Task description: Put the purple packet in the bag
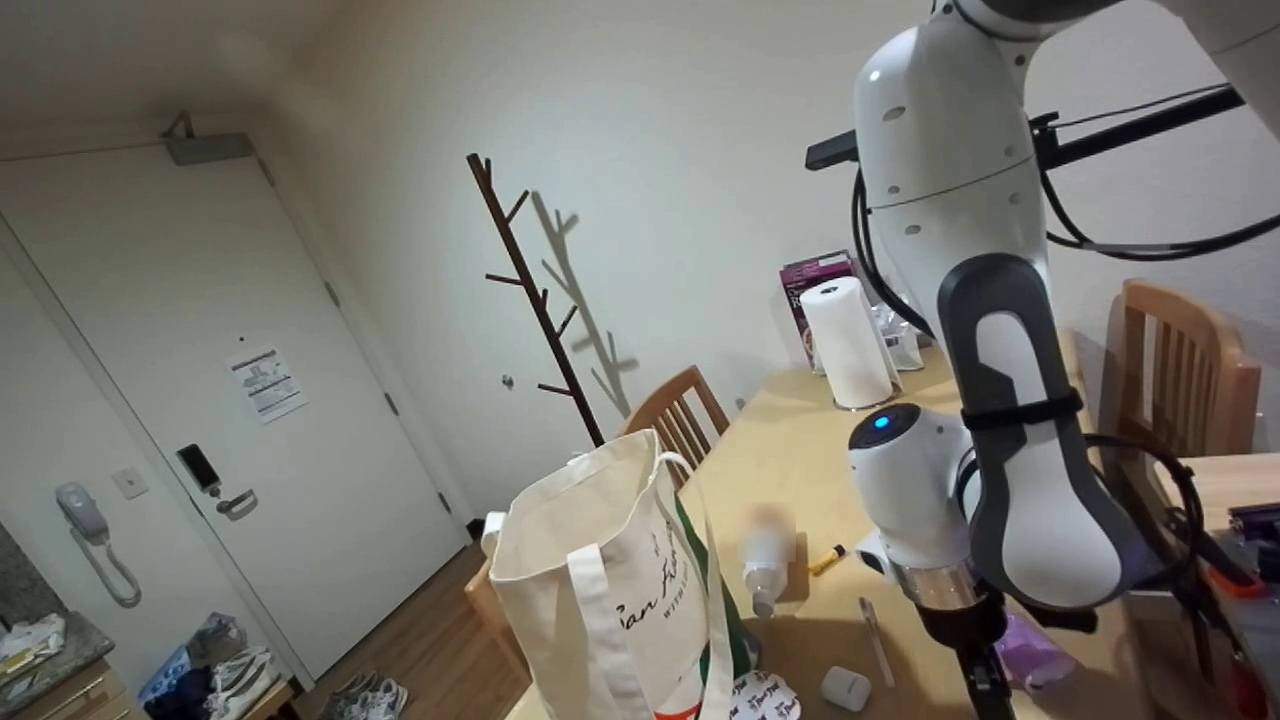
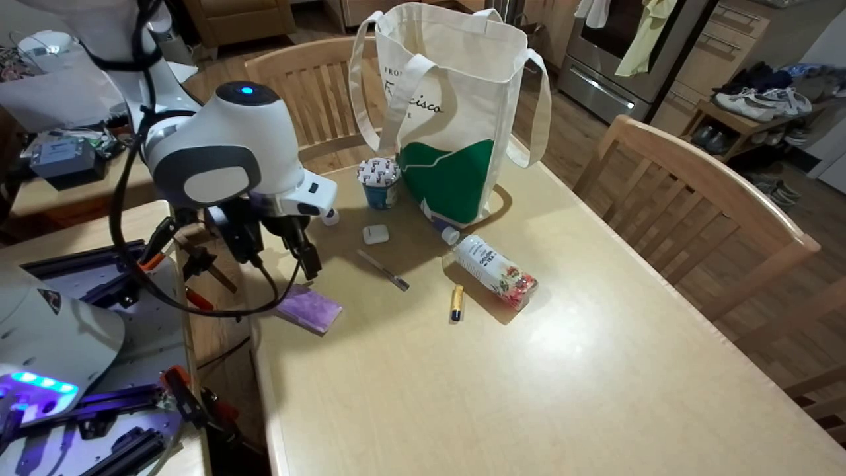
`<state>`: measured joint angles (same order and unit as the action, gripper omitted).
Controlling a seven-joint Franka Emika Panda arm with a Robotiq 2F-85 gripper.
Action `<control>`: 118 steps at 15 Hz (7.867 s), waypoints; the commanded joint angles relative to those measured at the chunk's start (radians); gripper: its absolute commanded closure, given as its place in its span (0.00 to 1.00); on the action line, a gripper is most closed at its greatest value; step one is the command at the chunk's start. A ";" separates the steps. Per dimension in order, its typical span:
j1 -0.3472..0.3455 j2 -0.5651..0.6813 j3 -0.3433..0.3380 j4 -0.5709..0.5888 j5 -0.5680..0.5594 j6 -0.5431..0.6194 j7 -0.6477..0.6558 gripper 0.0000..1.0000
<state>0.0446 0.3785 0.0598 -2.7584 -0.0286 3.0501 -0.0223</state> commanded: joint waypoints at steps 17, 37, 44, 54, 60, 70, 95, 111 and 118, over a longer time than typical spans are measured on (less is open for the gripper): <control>0.039 -0.166 -0.182 0.023 -0.064 -0.268 0.263 0.00; -0.043 0.006 -0.001 -0.019 0.642 -0.146 0.532 0.00; 0.017 0.063 0.033 -0.016 0.927 -0.005 0.489 0.02; 0.291 0.115 -0.192 -0.016 0.960 -0.017 0.457 0.00; 0.464 0.128 -0.338 -0.016 0.984 0.000 0.356 0.00; 0.708 0.105 -0.450 -0.026 1.327 0.049 -0.176 0.80; 0.893 0.157 -0.338 -0.019 2.073 0.423 -1.007 0.89; 1.650 0.302 -1.308 0.001 1.639 0.410 -0.989 0.89; 1.916 0.460 -1.520 -0.014 1.565 0.411 -1.012 0.97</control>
<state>1.8435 0.7582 -1.3481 -2.7717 1.5919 3.4609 -1.0099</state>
